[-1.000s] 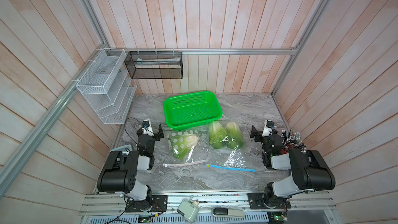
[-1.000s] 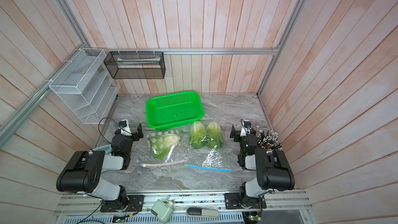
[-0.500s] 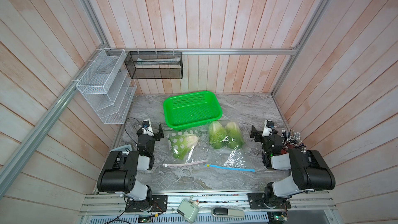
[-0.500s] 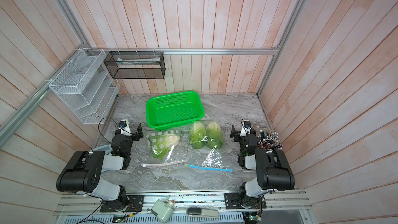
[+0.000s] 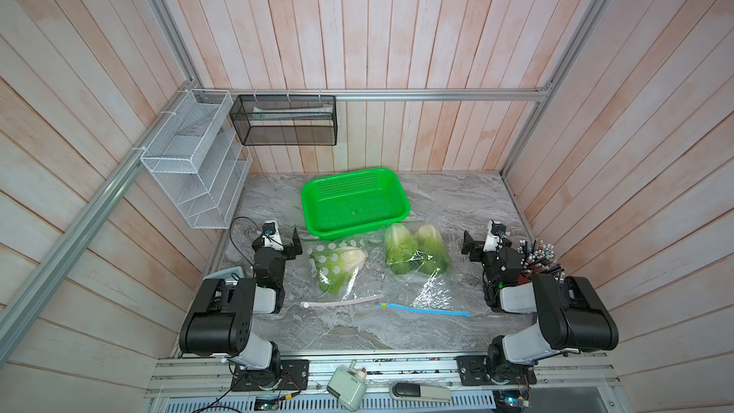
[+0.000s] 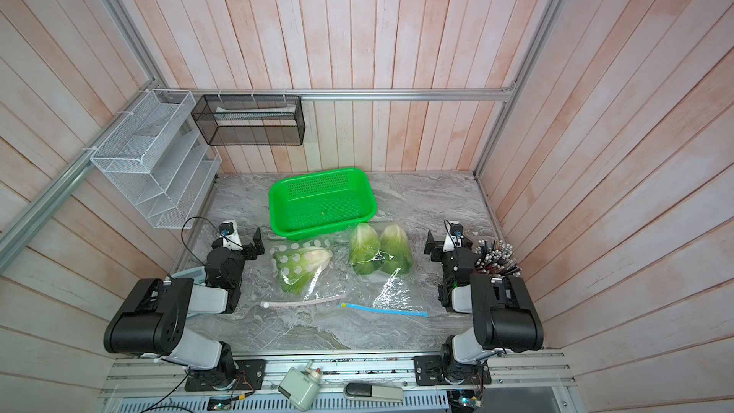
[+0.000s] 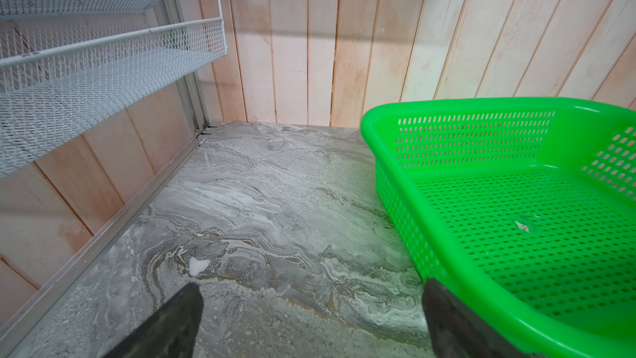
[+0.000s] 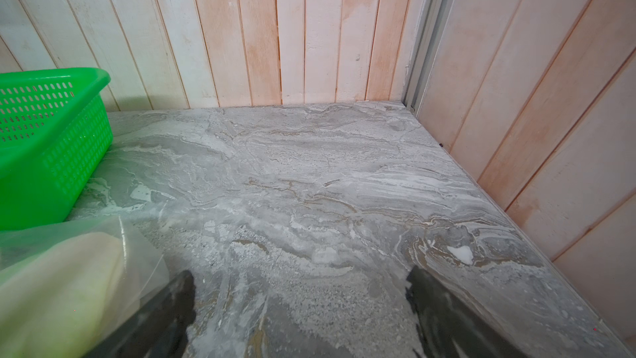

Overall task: Open the zip-top bag and take out the chinese cabbages
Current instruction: Adjust the zipper food storage bag at the center of the board.

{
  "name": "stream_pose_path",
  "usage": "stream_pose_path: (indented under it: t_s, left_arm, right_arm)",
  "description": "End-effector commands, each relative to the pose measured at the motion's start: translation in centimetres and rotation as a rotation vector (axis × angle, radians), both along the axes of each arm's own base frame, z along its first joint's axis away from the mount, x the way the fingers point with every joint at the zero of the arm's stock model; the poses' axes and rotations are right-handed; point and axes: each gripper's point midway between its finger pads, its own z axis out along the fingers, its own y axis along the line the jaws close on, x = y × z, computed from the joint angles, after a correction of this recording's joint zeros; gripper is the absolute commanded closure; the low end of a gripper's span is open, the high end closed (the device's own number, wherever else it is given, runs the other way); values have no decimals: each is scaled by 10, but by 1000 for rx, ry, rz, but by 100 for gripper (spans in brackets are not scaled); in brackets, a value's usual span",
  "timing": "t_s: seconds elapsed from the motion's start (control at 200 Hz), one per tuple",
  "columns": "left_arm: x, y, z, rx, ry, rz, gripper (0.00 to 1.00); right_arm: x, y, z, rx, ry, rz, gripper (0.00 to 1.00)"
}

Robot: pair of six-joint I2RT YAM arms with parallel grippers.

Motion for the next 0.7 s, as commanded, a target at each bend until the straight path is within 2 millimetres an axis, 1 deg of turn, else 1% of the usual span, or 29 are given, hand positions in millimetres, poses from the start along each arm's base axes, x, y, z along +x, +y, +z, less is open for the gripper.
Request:
stream_pose_path:
  t_s: [0.0,0.055,0.09,0.125,0.16,0.175,0.185,0.2,0.235,0.255,0.275,0.29,0.355,0.415,0.495,0.605,0.695]
  left_arm:
    - [3,-1,2,-8,-6,-10,0]
    - [3,-1,3,-8,-8,-11,0]
    - [6,1,10,-10,-29,0,0]
    - [10,1,11,-13,7,2,0]
    - [15,1,14,-10,46,-1,0]
    - [18,0,22,-9,41,-7,0]
    - [19,-1,22,-6,56,-13,0]
    - [21,-4,23,-4,73,-27,0]
    - [23,-8,33,6,71,-56,0]
    - [23,-13,39,11,59,-81,0]
    - [22,-17,46,15,41,-100,0]
    - [22,-20,52,19,26,-109,0]
    - [18,-33,75,52,-30,-132,0]
    - [15,-58,92,119,-56,-186,0]
    - [9,-98,104,226,-69,-272,0]
    - [-10,-157,109,334,-90,-413,0]
    - [-29,-204,104,403,-94,-535,0]
  right_arm:
    - [5,-1,7,-4,-22,0,1]
    - [5,-1,10,1,-32,-3,1]
    - [4,-2,14,7,-46,-7,2]
    - [5,-3,21,10,-65,-11,2]
    - [7,-4,22,16,-46,-16,1]
    - [8,-4,22,20,-29,-16,2]
    - [10,-4,25,22,-28,-16,1]
    - [11,-4,24,31,-8,-19,1]
    - [14,-3,26,38,33,-8,2]
    - [14,0,26,42,52,5,2]
    - [15,1,31,45,52,13,2]
    - [15,3,31,47,62,23,2]
    - [13,8,40,62,68,49,2]
    - [10,13,51,80,59,71,1]
    - [6,21,64,89,43,110,2]
    - [2,31,77,70,46,146,2]
    - [-1,40,84,46,64,169,2]
